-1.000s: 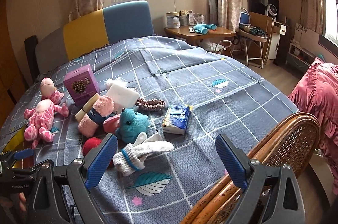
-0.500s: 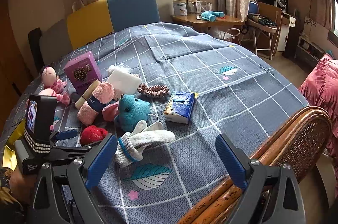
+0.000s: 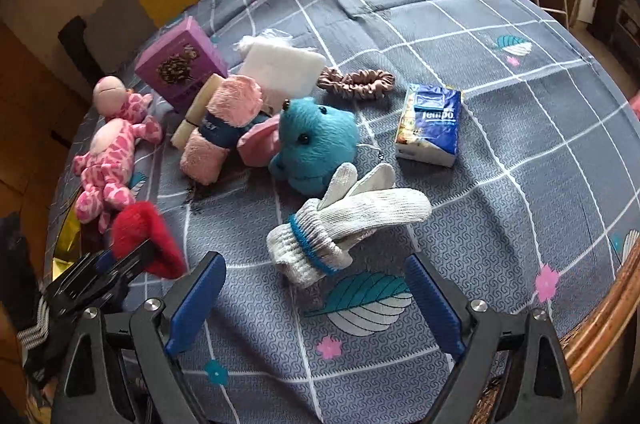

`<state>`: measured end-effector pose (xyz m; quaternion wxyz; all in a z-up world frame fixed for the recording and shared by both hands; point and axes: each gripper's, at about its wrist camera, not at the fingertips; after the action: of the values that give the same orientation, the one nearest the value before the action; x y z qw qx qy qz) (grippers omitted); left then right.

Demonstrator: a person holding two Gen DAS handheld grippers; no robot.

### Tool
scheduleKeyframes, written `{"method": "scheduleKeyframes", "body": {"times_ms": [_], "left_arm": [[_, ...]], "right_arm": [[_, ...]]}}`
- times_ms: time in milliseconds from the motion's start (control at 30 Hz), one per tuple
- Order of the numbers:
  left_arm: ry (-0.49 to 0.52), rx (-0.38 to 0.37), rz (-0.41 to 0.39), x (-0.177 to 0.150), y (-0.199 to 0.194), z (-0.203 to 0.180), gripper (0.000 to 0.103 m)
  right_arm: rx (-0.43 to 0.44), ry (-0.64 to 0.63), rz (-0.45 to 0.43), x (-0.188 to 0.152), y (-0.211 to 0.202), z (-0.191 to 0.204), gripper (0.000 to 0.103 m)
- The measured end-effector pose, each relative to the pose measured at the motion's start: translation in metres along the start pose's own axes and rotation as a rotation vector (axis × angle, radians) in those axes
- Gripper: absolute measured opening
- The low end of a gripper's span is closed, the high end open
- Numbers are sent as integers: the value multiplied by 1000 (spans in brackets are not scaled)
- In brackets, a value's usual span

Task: Organize soft objects
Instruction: 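Grasp the red sock with the left tool while the right tool grasps the white knit glove, then carry the red sock into the gold box and open the left tool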

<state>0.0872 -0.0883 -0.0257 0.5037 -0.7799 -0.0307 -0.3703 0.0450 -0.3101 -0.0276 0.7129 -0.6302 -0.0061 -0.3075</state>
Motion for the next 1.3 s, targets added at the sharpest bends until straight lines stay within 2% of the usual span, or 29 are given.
{"method": "scheduleKeyframes", "body": {"times_ms": [133, 267, 300, 333, 367, 467, 533, 633, 767, 867, 1133, 1300], "left_arm": [[-30, 1, -43, -13, -31, 14, 34], [-61, 11, -83, -25, -59, 29, 34], [-74, 18, -95, -27, -67, 35, 34], [-88, 24, -103, -30, -73, 41, 34], [-113, 34, -116, -32, -83, 51, 34], [-194, 81, -146, -41, -111, 83, 34], [-260, 106, -161, -46, -127, 111, 34], [-374, 202, -177, -54, -145, 164, 34], [-501, 267, -159, -58, -145, 223, 34], [-554, 283, -131, -56, -133, 252, 34], [-599, 353, -83, -32, -92, 288, 35], [-597, 402, -47, -18, -68, 301, 40]], "right_arm": [[-30, 78, 52, 7, 28, -1, 93], [-114, 63, 63, 9, 50, 8, 91], [-123, 58, 72, 9, 55, 10, 86], [-130, 57, 71, 9, 59, 11, 73], [-130, 53, 69, 8, 63, 13, 54], [-177, -23, 38, 4, 61, 26, 49], [-184, -60, 39, 2, 61, 30, 49], [-154, -39, 49, 4, 60, 24, 49], [-139, -44, 62, 7, 62, 22, 52], [-135, -49, 65, 9, 66, 17, 53], [-144, -83, 48, 1, 74, 24, 53], [-157, -106, 39, -7, 76, 32, 53]]}}
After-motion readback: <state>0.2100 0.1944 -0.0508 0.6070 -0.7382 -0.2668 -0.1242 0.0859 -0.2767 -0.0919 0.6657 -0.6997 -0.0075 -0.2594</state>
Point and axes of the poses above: each gripper's, at about its wrist camera, not at the fingertips, and y roughly the way its jaws point, z to its left, x to its top, and after that the axes turned 4 degrees about -x, right-handed
